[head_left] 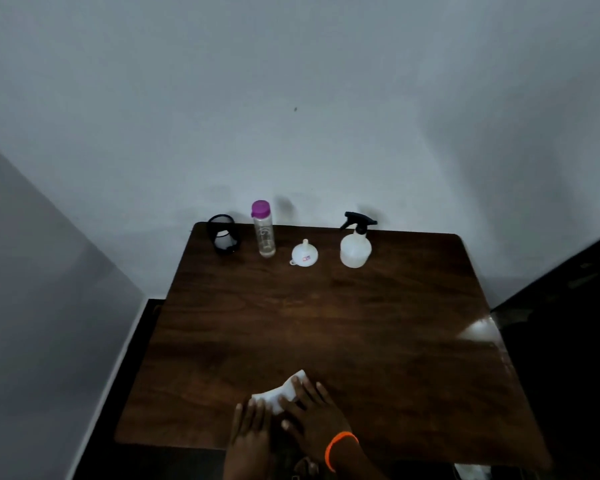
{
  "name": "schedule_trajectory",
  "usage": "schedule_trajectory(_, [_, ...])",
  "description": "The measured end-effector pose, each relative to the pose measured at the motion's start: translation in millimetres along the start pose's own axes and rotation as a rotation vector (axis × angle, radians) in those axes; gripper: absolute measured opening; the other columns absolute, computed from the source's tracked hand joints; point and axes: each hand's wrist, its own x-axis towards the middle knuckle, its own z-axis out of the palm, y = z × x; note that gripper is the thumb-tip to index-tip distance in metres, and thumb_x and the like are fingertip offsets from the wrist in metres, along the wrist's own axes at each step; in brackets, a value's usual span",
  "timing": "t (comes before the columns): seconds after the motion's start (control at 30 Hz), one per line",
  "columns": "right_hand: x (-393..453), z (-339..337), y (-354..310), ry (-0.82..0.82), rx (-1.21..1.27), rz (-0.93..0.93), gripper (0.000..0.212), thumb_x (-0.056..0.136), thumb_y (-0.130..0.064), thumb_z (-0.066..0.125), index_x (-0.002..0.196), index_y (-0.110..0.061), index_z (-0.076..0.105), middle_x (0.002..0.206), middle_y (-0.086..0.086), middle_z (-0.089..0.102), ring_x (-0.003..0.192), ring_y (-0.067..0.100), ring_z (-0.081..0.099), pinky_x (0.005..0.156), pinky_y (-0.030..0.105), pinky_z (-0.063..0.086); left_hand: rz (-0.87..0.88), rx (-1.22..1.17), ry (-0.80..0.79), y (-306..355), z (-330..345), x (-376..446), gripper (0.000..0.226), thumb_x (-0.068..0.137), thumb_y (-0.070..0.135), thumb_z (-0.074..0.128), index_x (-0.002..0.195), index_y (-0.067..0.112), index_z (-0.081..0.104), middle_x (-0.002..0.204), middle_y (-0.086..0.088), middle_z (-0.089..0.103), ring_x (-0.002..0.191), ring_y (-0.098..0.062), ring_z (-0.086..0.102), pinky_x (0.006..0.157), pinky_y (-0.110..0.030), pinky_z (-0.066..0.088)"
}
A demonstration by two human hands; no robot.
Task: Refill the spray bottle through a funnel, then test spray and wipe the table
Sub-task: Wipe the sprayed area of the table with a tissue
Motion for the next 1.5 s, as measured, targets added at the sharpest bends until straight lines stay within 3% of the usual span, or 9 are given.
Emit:
schedule_trajectory(0.13, [29.7, -12.3, -18.2, -0.006, 0.024, -0.025, 0.057, 0.087, -0.063, 0.047, 0.141, -0.045, 0.047, 0.152, 0.004, 0.049, 0.137, 0.022, 0.050, 0.116, 0.041, 0.007, -0.061, 0.103, 0.066, -28.6, 2.2, 20.1, 0.071, 0.082, 0.026, 0.040, 0.149, 0.005, 0.035, 0.165, -0.010, 0.018, 0.154, -0.021, -0.003, 0.122, -0.044, 0.004])
schedule_trajectory(0.37, [69.7, -33.7, -18.6, 0.001, 0.004, 0.009, 0.050, 0.089, -0.059, 0.042, 0.135, -0.043, 0.057, 0.145, 0.003, 0.056, 0.133, 0.021, 0.054, 0.116, 0.039, 0.007, -0.260, 0.041, -0.253, -34.4, -26.2, 63.7, 0.069, 0.066, 0.042, 0.041, 0.103, -0.004, 0.076, 0.109, -0.022, 0.073, 0.104, -0.037, 0.071, 0.124, -0.043, -0.005])
schedule_trajectory(0.5, [85.4, -44.6, -9.1, -0.005, 0.029, 0.040, 0.049, 0.090, -0.059, 0.040, 0.131, -0.042, 0.060, 0.143, 0.003, 0.058, 0.132, 0.021, 0.056, 0.111, 0.041, 0.020, -0.213, 0.177, -0.332, -31.5, -45.1, 88.8, 0.069, 0.073, 0.040, 0.036, 0.117, 0.000, 0.072, 0.123, -0.021, 0.067, 0.117, -0.034, 0.065, 0.123, -0.042, -0.012])
schedule_trajectory(0.67, [97.0, -59.4, 7.1, 0.058, 0.025, 0.071, 0.054, 0.091, -0.056, 0.035, 0.139, -0.040, 0.054, 0.151, 0.004, 0.048, 0.140, 0.019, 0.045, 0.111, 0.041, 0.019, -0.161, 0.192, -0.349, -25.9, -63.7, 113.3, 0.063, 0.104, 0.032, 0.027, 0.158, 0.007, 0.008, 0.166, -0.016, 0.004, 0.154, -0.030, -0.002, 0.120, -0.045, -0.015])
schedule_trajectory(0.8, [87.3, -61.1, 25.3, 0.151, 0.078, 0.089, 0.069, 0.090, -0.058, 0.007, 0.156, -0.040, 0.016, 0.158, -0.006, -0.010, 0.151, 0.011, -0.007, 0.120, 0.039, -0.008, -0.082, 0.205, -0.386, -9.8, -68.2, 125.1, 0.064, 0.102, 0.030, 0.028, 0.158, 0.007, 0.007, 0.166, -0.016, 0.005, 0.154, -0.031, -0.004, 0.123, -0.048, -0.009])
schedule_trajectory(1.03, [73.3, -54.3, 54.9, 0.122, 0.160, 0.265, 0.059, 0.097, -0.052, 0.029, 0.153, -0.036, 0.027, 0.159, 0.006, 0.036, 0.150, 0.015, 0.018, 0.119, 0.039, 0.002, 0.057, 0.137, -0.412, 16.6, -42.3, 152.0, 0.063, 0.079, 0.031, 0.030, 0.121, 0.007, 0.071, 0.125, -0.015, 0.069, 0.123, -0.030, 0.061, 0.119, -0.046, 0.026])
schedule_trajectory(1.2, [86.6, -65.9, 78.1, 0.253, 0.129, 0.277, 0.063, 0.090, -0.059, -0.001, 0.151, -0.045, -0.005, 0.164, -0.002, -0.007, 0.151, 0.012, -0.014, 0.123, 0.043, -0.004, 0.094, 0.151, -0.355, 26.3, -61.7, 194.0, 0.084, 0.082, 0.035, 0.002, 0.151, -0.001, 0.031, 0.159, -0.021, 0.025, 0.150, -0.036, 0.020, 0.123, -0.049, 0.005])
schedule_trajectory(1.33, [113.3, -78.2, 81.1, 0.235, 0.086, 0.281, 0.068, 0.088, -0.059, -0.006, 0.154, -0.044, -0.006, 0.167, 0.002, -0.007, 0.151, 0.015, -0.017, 0.123, 0.045, -0.004, 0.051, 0.174, -0.318, 17.4, -63.6, 216.6, 0.074, 0.081, 0.038, 0.021, 0.129, -0.001, 0.062, 0.136, -0.023, 0.059, 0.132, -0.035, 0.053, 0.122, -0.049, 0.014])
schedule_trajectory(1.5, [155.6, -105.3, 59.5, 0.203, 0.066, 0.192, 0.077, 0.082, -0.062, -0.012, 0.156, -0.041, -0.006, 0.167, 0.003, -0.012, 0.146, 0.013, -0.023, 0.122, 0.047, -0.005, -0.042, 0.108, -0.255, -21.0, -64.6, 231.7, 0.076, 0.086, 0.031, 0.007, 0.145, 0.002, 0.045, 0.153, -0.019, 0.039, 0.147, -0.033, 0.030, 0.122, -0.053, 0.019])
